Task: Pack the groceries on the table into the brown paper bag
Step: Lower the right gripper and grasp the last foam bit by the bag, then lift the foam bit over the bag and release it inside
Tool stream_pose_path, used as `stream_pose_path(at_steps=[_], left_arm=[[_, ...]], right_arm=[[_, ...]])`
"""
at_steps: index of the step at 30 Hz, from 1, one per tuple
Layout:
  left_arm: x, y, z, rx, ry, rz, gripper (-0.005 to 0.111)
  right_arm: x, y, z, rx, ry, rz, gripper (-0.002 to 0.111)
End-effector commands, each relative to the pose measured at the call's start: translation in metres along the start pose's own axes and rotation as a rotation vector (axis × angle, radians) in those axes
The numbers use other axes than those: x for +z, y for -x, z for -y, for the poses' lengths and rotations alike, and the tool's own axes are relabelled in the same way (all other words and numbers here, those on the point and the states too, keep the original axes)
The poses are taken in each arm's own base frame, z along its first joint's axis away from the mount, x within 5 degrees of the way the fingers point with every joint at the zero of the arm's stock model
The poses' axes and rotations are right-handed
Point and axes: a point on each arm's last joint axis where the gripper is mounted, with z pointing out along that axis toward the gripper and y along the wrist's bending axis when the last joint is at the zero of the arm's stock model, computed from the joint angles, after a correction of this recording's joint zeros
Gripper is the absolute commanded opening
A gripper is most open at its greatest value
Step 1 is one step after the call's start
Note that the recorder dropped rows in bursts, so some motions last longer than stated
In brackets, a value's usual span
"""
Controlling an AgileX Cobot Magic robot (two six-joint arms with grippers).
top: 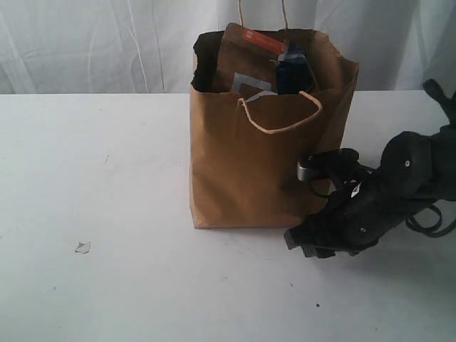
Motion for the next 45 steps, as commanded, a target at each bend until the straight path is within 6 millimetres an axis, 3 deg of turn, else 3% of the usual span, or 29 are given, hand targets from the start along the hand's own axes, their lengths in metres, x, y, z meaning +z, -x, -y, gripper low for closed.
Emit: stream_pose_path(at_steps=[1, 8, 17, 21, 25, 28, 33, 37, 39, 40, 45], left_arm=[[0.001, -0.005, -0.001, 0.002, 0.003, -0.041, 0.000], [0.001, -0.005, -0.001, 0.002, 0.003, -0.041, 0.000], [0.001, -0.005, -0.001, 0.002, 0.003, -0.041, 0.000], [0.001, -0.005, -0.001, 0.002, 0.003, -0.041, 0.000], [0.001, -0.005, -0.001, 0.002, 0.003, -0.041, 0.000], [0.001, -0.005, -0.001, 0.002, 0.003, -0.041, 0.000], [0.001, -0.005, -0.001, 0.002, 0.003, -0.041, 0.000], [0.001, -0.005, -0.001, 0.002, 0.003, -0.041, 0.000], [0.001, -0.005, -0.001, 0.002, 0.003, -0.041, 0.000], [0.001, -0.005, -0.001, 0.002, 0.003, -0.041, 0.000], [0.001, -0.005, -0.001, 0.002, 0.003, -0.041, 0.000]], right_arm=[[0.001, 0.005, 0.000, -0.019, -0.009, 0.036, 0.046], [0.001, 0.018, 0.003, -0.022, -0.046, 0.182, 0.045], [0.015, 0.010, 0.005, -0.096, -0.052, 0.094, 0.043], [0.015, 0.009, 0.005, -0.097, -0.048, 0.076, 0.034], [0.014, 0.005, 0.004, -0.099, -0.037, 0.033, 0.017], [0.004, 0.004, 0.001, -0.103, -0.017, 0.002, 0.007], [-0.054, -0.010, -0.011, -0.130, 0.052, -0.080, 0.004], [-0.118, -0.031, -0.024, -0.152, 0.120, -0.055, 0.004], [-0.162, -0.043, -0.038, -0.121, 0.228, 0.074, 0.004], [-0.175, -0.045, -0.042, -0.120, 0.254, 0.129, 0.004], [-0.249, -0.031, -0.064, -0.223, 0.416, 0.532, 0.004]])
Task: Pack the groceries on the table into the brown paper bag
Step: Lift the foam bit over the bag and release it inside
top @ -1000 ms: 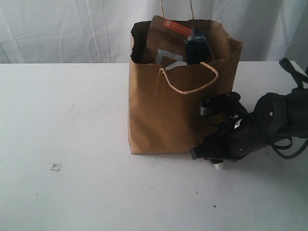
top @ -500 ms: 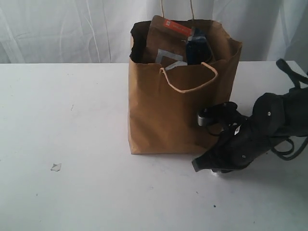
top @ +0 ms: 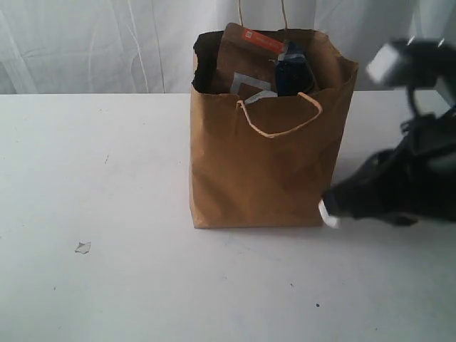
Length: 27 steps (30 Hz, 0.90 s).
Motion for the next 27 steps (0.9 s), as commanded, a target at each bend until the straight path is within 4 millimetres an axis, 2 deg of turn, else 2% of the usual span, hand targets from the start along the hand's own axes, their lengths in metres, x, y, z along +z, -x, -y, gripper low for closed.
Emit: stream_pose_path(at_steps=[1, 3, 8, 12, 17, 23, 27], left_arm=[[0.001, -0.005, -0.001, 0.002, 0.003, -0.041, 0.000], [0.001, -0.005, -0.001, 0.002, 0.003, -0.041, 0.000], [0.001, -0.005, -0.001, 0.002, 0.003, -0.041, 0.000], [0.001, -0.005, -0.001, 0.002, 0.003, -0.041, 0.000], [0.001, -0.005, -0.001, 0.002, 0.003, -0.041, 0.000], [0.001, -0.005, -0.001, 0.002, 0.003, -0.041, 0.000], [0.001, -0.005, -0.001, 0.002, 0.003, -0.041, 0.000]], right_arm=[[-0.036, 0.034, -0.026, -0.170, 0.099, 0.314, 0.004], [-0.034, 0.047, -0.024, -0.216, 0.080, 0.396, 0.004], [-0.013, 0.084, -0.002, -0.114, -0.010, 0.567, 0.004], [0.021, 0.110, 0.021, -0.056, -0.076, 0.555, 0.004], [0.058, 0.138, 0.039, -0.033, -0.089, 0.508, 0.004], [0.084, 0.151, 0.054, -0.011, -0.143, 0.515, 0.006], [0.095, 0.147, 0.056, -0.010, -0.122, 0.465, 0.021]])
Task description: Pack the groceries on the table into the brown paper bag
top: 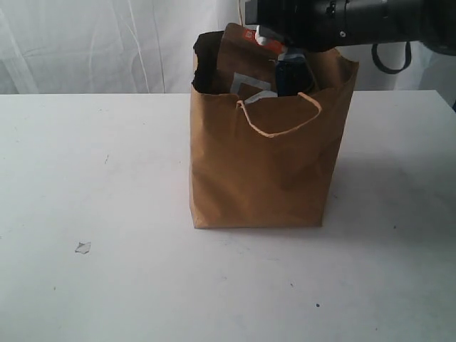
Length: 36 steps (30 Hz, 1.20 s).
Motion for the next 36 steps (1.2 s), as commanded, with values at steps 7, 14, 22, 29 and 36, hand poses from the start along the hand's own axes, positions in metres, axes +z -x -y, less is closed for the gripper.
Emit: stream_pose_path(at_steps=[7, 14, 22, 29, 36], left_arm=[[0.001, -0.005, -0.001, 0.002, 0.003, -0.041, 0.000], [0.001, -0.005, -0.001, 0.002, 0.003, -0.041, 0.000], [0.001, -0.005, -0.001, 0.002, 0.003, -0.041, 0.000], [0.001, -0.005, -0.001, 0.002, 0.003, -0.041, 0.000], [0.001, -0.005, -0.001, 0.002, 0.003, -0.041, 0.000]], right_arm=[[0.007, -0.008, -0.001, -0.092, 0.013, -0.066, 0.036], [-0.043, -0.006, 0.002, -0.499, -0.114, -0.236, 0.021], [-0.134, -0.011, 0.056, -0.401, -0.587, -0.130, 0.000], [-0.197, -0.046, 0.050, -0.276, -0.637, 0.227, 0.000], [-0.232, -0.093, 0.022, -0.297, -0.563, 0.459, 0.000]])
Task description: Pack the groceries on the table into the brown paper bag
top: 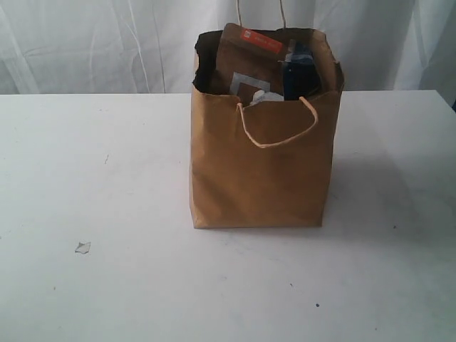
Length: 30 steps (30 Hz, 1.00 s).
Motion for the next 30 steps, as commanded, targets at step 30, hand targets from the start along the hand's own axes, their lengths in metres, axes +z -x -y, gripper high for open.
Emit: stream_pose_path(at_steps=[30], left_arm=[[0.001, -0.005, -0.001, 0.002, 0.003, -0.041, 0.000]], right_arm=[[-0.083, -0.142, -0.007, 0.212, -0.194, 0.154, 0.000]])
